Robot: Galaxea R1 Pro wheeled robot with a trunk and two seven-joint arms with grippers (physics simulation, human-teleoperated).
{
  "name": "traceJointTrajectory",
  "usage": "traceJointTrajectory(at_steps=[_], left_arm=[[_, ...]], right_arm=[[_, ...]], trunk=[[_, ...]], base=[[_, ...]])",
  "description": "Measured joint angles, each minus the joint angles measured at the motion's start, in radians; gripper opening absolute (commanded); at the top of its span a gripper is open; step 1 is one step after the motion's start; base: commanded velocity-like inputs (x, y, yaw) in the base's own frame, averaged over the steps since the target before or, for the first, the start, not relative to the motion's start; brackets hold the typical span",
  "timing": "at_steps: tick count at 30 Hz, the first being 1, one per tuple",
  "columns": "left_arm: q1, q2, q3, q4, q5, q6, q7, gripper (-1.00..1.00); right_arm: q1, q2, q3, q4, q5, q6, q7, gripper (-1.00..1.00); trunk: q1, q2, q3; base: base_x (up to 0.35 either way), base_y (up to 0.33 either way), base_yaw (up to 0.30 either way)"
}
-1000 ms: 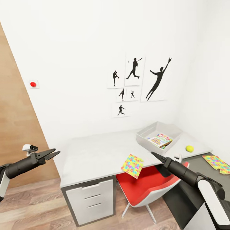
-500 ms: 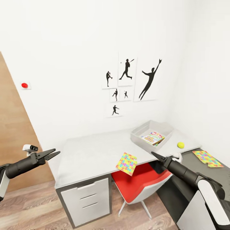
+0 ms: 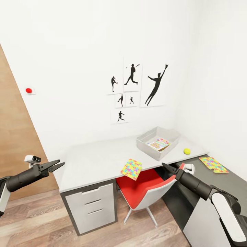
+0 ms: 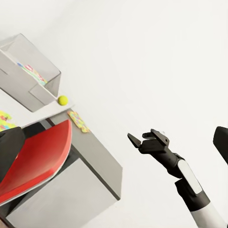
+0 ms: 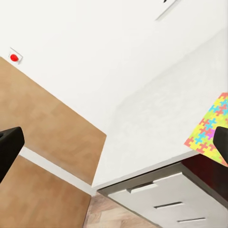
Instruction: Put all the toys in the child's room - the three board games (two on the bed and one on the table), the two jigsaw puzzles on the table, and the tennis ball on the table - inside the toy box on the table in the child's room.
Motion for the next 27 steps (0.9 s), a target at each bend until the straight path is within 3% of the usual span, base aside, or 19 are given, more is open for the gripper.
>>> traceJointTrajectory(at_steps=[3,7,12,14,20,27], left_arm=[[0.0,-0.001,0.0,0.001,-0.005,0.002,0.0,1.0],[-0.001,-0.005,-0.003,0.001,-0.016,0.013,0.057,1.0],[-0.001,-0.014,-0.009,0.0,-0.021,0.057,0.197,1.0],[-0.001,-0.03,-0.015,-0.002,-0.02,0.07,0.256,1.0],[-0.003,-0.116,-0.024,-0.004,-0.021,0.083,0.378,1.0],[-0.004,-0.242,-0.027,-0.004,-0.019,0.094,0.528,1.0]], right_arm=[[0.0,-0.001,0.0,0.0,0.0,0.0,0.0,1.0],[0.0,0.0,0.0,0.0,0.0,0.0,0.0,1.0],[0.0,0.0,0.0,-0.001,0.001,0.0,-0.004,1.0],[0.0,0.0,0.0,0.0,0.002,0.0,-0.005,1.0],[0.0,-0.001,-0.004,-0.002,0.003,0.0,-0.002,1.0],[0.0,-0.004,-0.009,-0.005,0.001,0.003,-0.002,1.0]], trunk=[[0.0,0.0,0.0],[0.0,0.0,0.0],[0.0,0.0,0.0],[0.0,0.0,0.0],[0.0,0.0,0.0],[0.0,0.0,0.0]], base=[[-0.007,-0.023,0.0],[-0.002,-0.007,0.0],[0.0,-0.001,0.0],[0.0,0.0,0.0],[0.0,0.0,0.0],[0.0,0.0,0.0]])
